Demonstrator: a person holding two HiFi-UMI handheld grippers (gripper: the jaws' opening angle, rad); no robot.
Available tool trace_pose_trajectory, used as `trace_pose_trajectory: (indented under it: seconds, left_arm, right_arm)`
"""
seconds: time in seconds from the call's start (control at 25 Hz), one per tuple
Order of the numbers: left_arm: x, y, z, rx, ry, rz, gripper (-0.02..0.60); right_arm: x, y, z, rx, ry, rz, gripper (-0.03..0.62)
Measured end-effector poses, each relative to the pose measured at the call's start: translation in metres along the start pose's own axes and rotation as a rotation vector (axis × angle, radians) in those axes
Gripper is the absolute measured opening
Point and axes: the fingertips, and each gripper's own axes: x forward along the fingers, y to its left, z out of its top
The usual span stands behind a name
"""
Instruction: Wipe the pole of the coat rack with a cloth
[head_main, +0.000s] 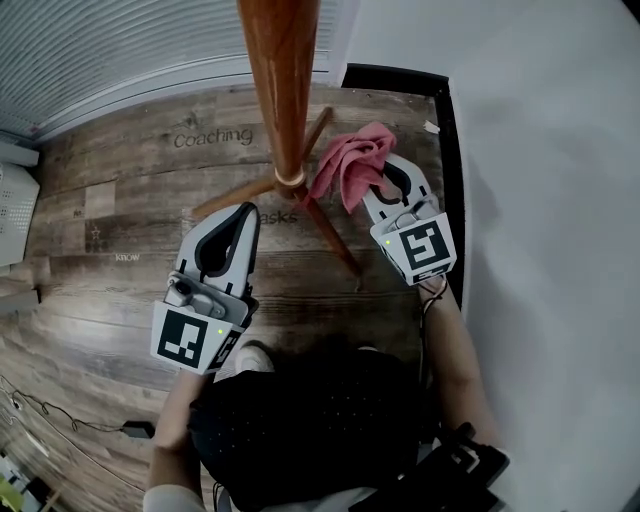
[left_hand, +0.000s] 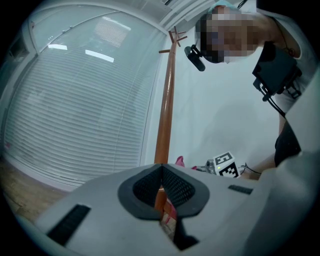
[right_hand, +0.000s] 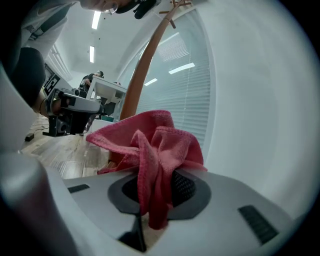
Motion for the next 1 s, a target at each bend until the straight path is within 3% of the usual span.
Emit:
trace_pose_trajectory:
  seconds: [0.36,0.56,0.8,1.0]
  left_arm:
    - [0.001,0.001,-0.015,-0.007,0.065,-0.003,0.015]
    - [0.002,0.004,-0.011,-0.016,0.028,-0.002,0.015]
    - [0.002,0.008,-0.021,-0.042,0.072,0.029,0.015]
    - [0.006,0.009,-0.021,-0.048,0.056,0.020,0.015]
  right_arm:
    - [0.043,0.010,-0.013,0.074,0.013,0.090,0.086]
    - [0.057,0.018,-0.024,0.073,0.048,0.121,0.086]
    - [0.066,0.018,-0.043,0.096,0.083,0.118,0.086]
    - [0.074,0.012,-0.051,0.107,0.106,0.105,0.086]
